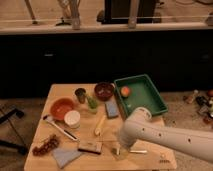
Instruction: Place fork in tray
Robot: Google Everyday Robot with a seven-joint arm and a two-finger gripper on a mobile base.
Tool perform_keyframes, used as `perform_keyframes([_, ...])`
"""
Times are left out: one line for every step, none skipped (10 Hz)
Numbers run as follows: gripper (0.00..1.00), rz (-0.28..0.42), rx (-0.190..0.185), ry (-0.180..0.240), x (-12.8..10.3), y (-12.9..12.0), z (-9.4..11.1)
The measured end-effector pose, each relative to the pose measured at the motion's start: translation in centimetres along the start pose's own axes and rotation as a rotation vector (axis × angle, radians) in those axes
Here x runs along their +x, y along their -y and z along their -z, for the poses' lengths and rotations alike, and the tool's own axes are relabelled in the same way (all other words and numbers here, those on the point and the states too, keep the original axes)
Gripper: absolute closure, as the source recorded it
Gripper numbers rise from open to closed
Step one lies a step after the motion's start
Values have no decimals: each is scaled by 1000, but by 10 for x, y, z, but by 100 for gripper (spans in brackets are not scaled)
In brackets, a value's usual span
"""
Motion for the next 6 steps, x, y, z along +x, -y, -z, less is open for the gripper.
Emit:
perform_keyframes([20, -22, 10, 7, 9, -2, 3])
perform_keyframes([20, -39, 18, 13, 15, -3, 5])
perform_keyframes([20, -50, 21, 17, 18, -3, 6])
perform_keyframes([20, -60, 21, 21, 21, -4, 5])
perform_keyframes([20, -68, 19, 23, 23, -5, 3])
perform_keyframes([20, -79, 14, 23, 27, -7, -2])
